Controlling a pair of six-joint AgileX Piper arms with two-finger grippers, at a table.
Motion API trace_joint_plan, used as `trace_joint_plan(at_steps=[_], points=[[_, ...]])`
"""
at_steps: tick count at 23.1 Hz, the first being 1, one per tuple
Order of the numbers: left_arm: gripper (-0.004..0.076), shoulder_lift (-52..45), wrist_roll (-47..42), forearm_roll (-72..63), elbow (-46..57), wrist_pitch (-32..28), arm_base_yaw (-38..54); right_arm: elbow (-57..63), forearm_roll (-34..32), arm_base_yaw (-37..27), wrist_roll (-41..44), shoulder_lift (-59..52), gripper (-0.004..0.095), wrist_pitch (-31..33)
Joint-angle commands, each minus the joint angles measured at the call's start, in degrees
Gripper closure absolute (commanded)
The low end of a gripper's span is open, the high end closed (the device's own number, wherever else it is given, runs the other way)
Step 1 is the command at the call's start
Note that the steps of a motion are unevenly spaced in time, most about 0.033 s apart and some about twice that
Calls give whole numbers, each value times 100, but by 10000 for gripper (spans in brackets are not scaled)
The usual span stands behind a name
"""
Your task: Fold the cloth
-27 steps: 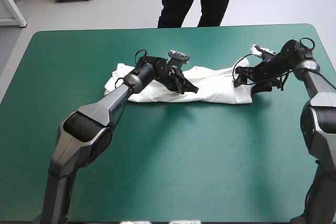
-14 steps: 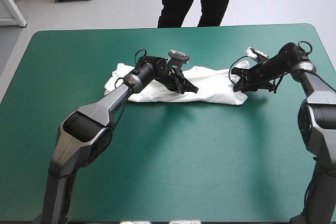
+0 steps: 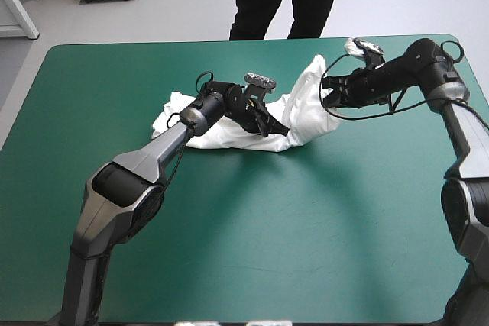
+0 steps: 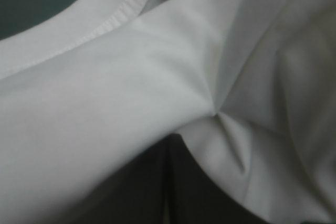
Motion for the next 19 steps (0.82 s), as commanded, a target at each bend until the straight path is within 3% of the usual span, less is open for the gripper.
trace_joint_plan(at_steps=[1,4,8,14,19], points=[[733,-301,-26,-101,-116,249,-46,-179,315,233,-85,-676,923,-360],[733,-301,-26,-101,-116,317,-46,-179,521,481,-85,-938,923,-724],[733,-364,-26,-89,-129,506,-21,-179,524,547,-85,-921,923,-734],[733,-1183,-47,727,-248,1531,387,-179,460,547,-63,-921,923,-758],[733,-1886,-47,654,-170,2085,900,-179,460,547,-63,-921,923,-758]])
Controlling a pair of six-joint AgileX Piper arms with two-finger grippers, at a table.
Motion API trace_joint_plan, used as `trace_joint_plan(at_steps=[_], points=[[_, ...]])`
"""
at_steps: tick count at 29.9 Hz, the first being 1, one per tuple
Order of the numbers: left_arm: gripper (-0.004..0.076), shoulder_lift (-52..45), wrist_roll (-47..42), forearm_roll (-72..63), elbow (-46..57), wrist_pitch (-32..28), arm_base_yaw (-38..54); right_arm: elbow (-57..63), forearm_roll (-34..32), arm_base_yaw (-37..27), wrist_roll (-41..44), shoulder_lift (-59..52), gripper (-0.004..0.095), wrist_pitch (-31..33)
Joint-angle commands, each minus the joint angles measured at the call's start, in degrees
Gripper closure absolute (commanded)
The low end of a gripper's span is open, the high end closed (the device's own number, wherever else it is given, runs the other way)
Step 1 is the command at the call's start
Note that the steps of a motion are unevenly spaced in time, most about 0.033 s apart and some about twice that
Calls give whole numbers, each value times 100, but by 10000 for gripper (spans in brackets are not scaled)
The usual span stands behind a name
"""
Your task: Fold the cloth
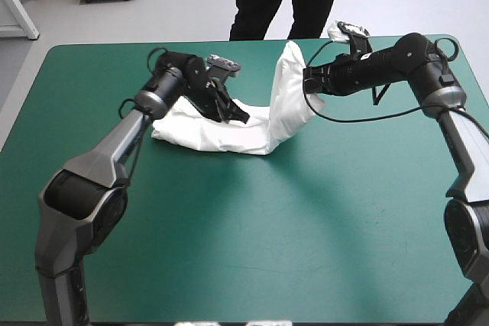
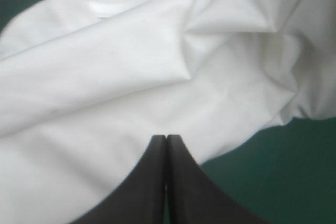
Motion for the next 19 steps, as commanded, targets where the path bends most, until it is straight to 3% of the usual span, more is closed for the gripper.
trace_joint_plan(at_steps=[1,7,12,19], points=[[733,-869,-47,-85,-58,271,303,-179,286,1,-44,-316,923,-208],[733,-2023,-27,-7,1050,459,545,-179,435,152,-44,-316,923,-507],[733,-3358,-15,-162,2502,410,533,-179,424,607,-44,-234,923,-1015],[733,-4976,-118,-295,3605,768,533,-430,410,1315,-66,243,923,-1688]])
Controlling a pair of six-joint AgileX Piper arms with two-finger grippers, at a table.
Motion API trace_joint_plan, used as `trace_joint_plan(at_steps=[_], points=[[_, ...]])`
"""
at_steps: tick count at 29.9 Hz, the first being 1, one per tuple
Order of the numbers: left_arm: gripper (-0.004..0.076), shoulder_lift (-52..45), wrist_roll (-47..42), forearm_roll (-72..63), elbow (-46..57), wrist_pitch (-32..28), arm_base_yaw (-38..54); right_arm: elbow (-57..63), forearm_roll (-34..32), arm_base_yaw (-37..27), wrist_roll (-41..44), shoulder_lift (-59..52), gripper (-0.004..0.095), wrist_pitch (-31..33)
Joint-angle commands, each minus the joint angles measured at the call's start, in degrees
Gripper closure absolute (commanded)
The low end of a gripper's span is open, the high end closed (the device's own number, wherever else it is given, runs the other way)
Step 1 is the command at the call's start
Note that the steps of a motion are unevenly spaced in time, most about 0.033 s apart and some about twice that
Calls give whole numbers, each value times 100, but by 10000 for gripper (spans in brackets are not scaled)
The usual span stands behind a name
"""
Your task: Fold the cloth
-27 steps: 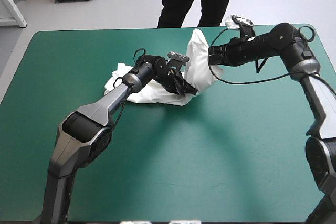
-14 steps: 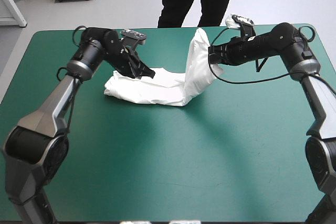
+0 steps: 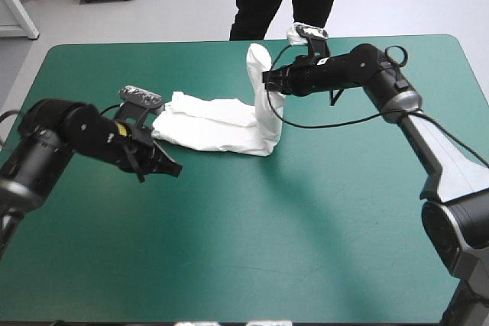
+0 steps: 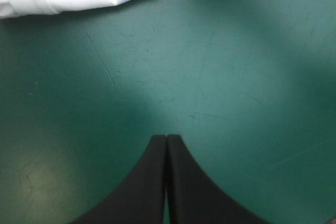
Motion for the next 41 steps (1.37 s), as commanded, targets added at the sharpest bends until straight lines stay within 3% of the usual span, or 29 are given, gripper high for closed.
trace_joint_plan(at_steps=[1,9,14,16,20,23,31,35,41], points=[[733,-951,-180,-208,241,239,-12,-478,280,302,-66,45,923,-468],[733,-2113,-485,-241,692,239,-12,-1723,398,986,180,1206,923,-420],[733,-2335,-826,-255,776,239,-12,-2561,398,1220,457,1877,899,66],[733,-2338,-844,-289,776,239,-12,-2798,398,1257,470,2081,790,449],[733,-2338,-913,-358,776,239,-12,-2969,376,1256,458,2224,456,886],[733,-2338,-925,-525,776,239,-12,-3128,214,1245,634,2224,298,1102],[733,-2338,-925,-766,776,239,-12,-3753,-1126,1093,1397,2224,300,2111],[733,-2338,-925,-766,776,239,-12,-3867,-1235,872,1567,2224,300,2480],[733,-2338,-961,-784,776,239,-12,-3867,-1670,626,1932,2224,300,2480]])
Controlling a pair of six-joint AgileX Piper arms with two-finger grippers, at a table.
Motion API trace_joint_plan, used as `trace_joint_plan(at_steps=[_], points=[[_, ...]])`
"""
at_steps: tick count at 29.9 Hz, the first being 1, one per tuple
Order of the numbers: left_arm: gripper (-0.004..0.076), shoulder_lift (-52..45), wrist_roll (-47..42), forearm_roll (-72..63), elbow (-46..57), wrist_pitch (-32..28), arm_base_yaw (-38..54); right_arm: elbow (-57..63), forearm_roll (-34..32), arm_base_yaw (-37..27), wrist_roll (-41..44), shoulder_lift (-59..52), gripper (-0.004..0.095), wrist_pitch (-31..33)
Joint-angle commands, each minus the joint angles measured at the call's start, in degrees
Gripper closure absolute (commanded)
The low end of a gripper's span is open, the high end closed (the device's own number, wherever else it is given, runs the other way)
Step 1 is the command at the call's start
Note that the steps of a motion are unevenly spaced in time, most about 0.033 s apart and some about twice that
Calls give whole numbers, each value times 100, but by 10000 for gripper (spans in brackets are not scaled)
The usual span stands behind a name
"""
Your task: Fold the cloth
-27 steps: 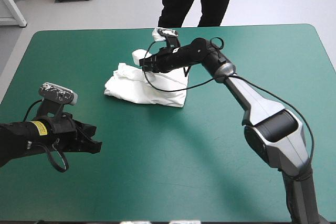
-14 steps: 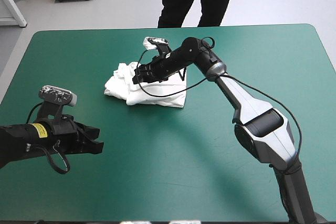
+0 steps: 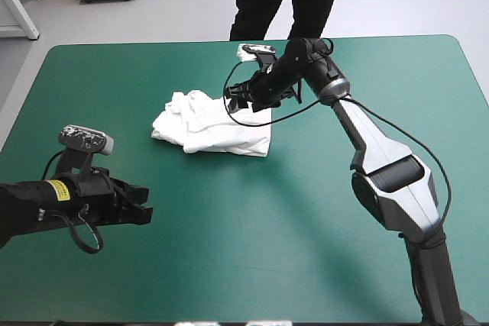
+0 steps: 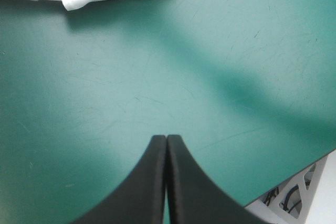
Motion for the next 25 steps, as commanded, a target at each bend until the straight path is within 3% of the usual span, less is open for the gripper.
trace_joint_plan(at_steps=[1,11,25], points=[[733,-34,-65,-164,-133,195,-12,-205,-304,-107,237,-415,300,42],[733,-34,-55,-108,-133,195,-12,-205,-1346,-143,563,-378,300,42],[733,-34,20,-88,-133,195,-12,57,-1001,-217,596,118,300,42]])
